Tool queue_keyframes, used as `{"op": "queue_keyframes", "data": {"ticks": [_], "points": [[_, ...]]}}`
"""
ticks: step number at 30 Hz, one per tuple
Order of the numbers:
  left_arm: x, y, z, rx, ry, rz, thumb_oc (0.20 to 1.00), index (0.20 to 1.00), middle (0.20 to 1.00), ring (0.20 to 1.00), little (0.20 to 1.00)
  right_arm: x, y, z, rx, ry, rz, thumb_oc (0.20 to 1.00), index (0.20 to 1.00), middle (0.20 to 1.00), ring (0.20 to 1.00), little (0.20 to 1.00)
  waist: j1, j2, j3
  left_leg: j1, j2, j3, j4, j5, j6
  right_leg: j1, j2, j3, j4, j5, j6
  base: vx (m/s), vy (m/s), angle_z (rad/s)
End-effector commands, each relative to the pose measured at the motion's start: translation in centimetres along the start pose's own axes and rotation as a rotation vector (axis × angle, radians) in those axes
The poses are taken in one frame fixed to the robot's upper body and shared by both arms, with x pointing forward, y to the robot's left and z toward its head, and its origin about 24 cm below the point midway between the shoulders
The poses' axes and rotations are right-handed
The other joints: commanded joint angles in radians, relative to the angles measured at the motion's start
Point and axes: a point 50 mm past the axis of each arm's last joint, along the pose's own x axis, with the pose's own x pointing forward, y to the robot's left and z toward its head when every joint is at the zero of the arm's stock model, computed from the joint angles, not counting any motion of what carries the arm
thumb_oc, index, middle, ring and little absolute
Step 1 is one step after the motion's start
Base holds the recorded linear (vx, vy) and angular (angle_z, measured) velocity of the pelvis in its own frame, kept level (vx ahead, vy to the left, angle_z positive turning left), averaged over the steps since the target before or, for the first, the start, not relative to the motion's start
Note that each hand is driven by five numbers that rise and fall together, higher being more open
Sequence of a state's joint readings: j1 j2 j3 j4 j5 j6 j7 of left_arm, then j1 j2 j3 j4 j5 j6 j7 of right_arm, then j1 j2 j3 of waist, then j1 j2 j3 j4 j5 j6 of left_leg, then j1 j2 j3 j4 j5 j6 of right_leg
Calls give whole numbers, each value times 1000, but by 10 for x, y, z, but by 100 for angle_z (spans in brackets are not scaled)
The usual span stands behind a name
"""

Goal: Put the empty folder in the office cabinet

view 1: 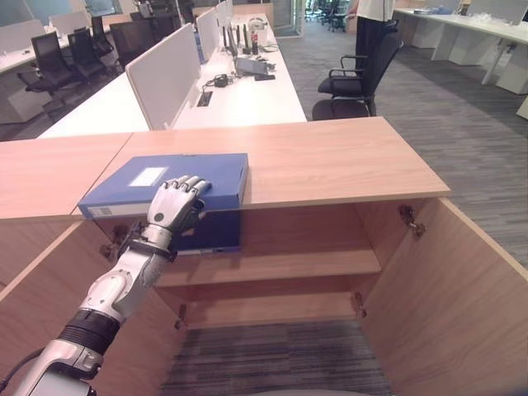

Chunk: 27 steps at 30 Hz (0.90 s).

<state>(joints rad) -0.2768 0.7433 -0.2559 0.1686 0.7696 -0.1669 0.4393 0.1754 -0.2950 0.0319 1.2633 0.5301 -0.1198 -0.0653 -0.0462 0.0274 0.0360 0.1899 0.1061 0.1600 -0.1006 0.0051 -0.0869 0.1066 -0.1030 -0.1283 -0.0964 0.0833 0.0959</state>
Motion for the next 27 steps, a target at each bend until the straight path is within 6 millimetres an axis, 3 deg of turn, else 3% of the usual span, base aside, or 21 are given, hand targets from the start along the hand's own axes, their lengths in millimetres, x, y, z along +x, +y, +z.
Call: {"op": "queue_keyframes", "data": {"ticks": [1, 2, 5, 9, 14, 16, 18, 22, 26, 27], "points": [[34, 56, -12, -56, 33, 260, 200, 200, 200, 200, 200, 4, 16, 20, 55, -39, 29, 1000, 1000, 1000, 1000, 1000, -10, -32, 34, 20, -38, -26, 13, -51, 3, 111, -7, 1, 19, -137, 46, -53, -9, 0], [34, 56, -12, -56, 34, 260, 200, 200, 200, 200, 200, 4, 16, 20, 54, -39, 29, 1000, 1000, 1000, 1000, 1000, -11, -32, 35, 20, -38, -26, 13, -51, 3, 112, -7, 1, 19, -137, 46, 0, 0, 0], [45, 96, -10, -172, 24, 473, 200, 200, 200, 200, 200, 5, 28, 32, 58, -83, 74, 1000, 1000, 1000, 1000, 1000, -7, -26, 33, 16, -38, -31, 13, -45, 3, 111, -8, -2, 20, -136, 43, 0, 0, 0], [47, 132, -2, -307, -40, 634, 200, 200, 200, 200, 200, 4, 40, 45, 54, -129, 127, 1000, 1000, 1000, 1000, 1000, -2, -17, 30, 16, -41, -35, 13, -43, 4, 112, -10, -3, 21, -136, 42, -2, -4, 2], [43, 161, 14, -431, -166, 741, 200, 200, 200, 200, 200, 2, 54, 55, 49, -173, 187, 1000, 1000, 1000, 1000, 1000, 6, -11, 32, 16, -42, -41, 13, -40, 5, 114, -11, -10, 23, -136, 39, -4, -8, 7], [41, 165, 16, -458, -183, 760, 200, 200, 200, 200, 200, 2, 58, 55, 47, -180, 200, 1000, 1000, 1000, 1000, 1000, 7, -9, 32, 17, -43, -43, 13, -40, 5, 115, -11, -11, 24, -136, 38, 3, -5, 6], [35, 178, 27, -621, -280, 801, 200, 200, 200, 200, 200, 0, 66, 59, 36, -199, 230, 1000, 1000, 1000, 1000, 1000, 13, -5, 34, 17, -44, -51, 13, -39, 6, 118, -11, -18, 26, -138, 37, 5, -10, 4], [29, 183, 34, -818, -370, 780, 200, 200, 200, 200, 200, -2, 74, 70, 22, -242, 268, 1000, 1000, 1000, 1000, 1000, 21, -3, 37, 14, -43, -60, 13, -37, 7, 120, -11, -25, 28, -140, 35, -3, -12, 4], [21, 184, 36, -1014, -451, 674, 200, 200, 200, 200, 200, -8, 87, 88, 12, -321, 332, 1000, 1000, 1000, 1000, 1000, 29, 2, 38, 10, -42, -67, 13, -33, 8, 117, -11, -28, 33, -142, 33, -12, -14, 8], [14, 183, 31, -1121, -468, 630, 200, 200, 200, 200, 200, -14, 95, 101, 13, -376, 380, 1000, 1000, 1000, 1000, 1000, 34, 3, 40, 9, -42, -71, 13, -31, 6, 118, -11, -30, 33, -143, 31, 7, -8, 10]]}}
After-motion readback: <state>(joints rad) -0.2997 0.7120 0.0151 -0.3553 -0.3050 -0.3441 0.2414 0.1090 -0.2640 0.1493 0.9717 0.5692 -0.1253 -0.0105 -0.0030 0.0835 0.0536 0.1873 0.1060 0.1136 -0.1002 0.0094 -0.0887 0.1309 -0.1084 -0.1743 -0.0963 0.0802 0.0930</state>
